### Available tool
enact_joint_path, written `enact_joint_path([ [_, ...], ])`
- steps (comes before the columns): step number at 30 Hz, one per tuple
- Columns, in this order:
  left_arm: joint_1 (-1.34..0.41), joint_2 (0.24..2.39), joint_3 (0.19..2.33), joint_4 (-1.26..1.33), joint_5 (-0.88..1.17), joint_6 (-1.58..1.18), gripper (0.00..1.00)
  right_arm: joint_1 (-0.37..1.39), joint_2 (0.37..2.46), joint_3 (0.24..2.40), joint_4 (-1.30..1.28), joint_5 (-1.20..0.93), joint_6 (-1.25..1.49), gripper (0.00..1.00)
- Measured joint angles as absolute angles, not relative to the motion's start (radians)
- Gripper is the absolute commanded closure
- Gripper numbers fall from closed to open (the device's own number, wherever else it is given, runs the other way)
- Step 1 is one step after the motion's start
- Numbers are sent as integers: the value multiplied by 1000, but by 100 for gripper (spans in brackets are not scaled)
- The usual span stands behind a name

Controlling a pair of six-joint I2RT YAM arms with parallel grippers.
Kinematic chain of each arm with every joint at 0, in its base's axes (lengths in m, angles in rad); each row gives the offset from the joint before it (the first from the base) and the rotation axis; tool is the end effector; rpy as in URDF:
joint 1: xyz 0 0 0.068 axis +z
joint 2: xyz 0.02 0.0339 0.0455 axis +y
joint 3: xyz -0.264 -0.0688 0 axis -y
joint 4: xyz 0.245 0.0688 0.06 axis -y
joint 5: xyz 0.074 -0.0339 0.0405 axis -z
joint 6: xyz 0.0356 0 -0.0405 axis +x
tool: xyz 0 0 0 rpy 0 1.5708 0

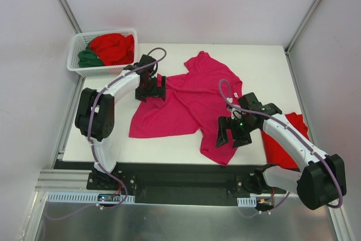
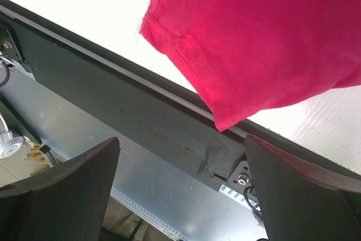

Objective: Fold and stack the t-shirts

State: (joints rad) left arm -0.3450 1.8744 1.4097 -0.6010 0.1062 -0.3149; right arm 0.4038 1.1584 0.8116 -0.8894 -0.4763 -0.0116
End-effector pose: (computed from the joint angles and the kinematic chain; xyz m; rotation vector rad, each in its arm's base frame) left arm 0.3731 -0.1381 0.2135 0.0769 2.6742 -0.3582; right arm 0.1772 0.0935 0.2287 -0.6923 2.7265 0.7617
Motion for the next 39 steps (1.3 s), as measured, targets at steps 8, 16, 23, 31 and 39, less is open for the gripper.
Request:
enact_joint_path([
  [8,-345,1872,1347,-457,144,-319,1,420,1160,828,-886,-476,-11,4],
  [16,-345,1889,1258,-334,181,-327,1,422,1170,854,-894,-472,-12,4],
  [23,-338,1862,1214,-292,181,-327,1,423,1184,866,-895,-471,-12,4],
  [31,-305,1851,1194,-273,170,-319,1,425,1195,871,-899,-471,-13,4],
  [39,-229,1821,1166,-307,71,-270,1,426,1203,883,-903,-432,-16,4],
])
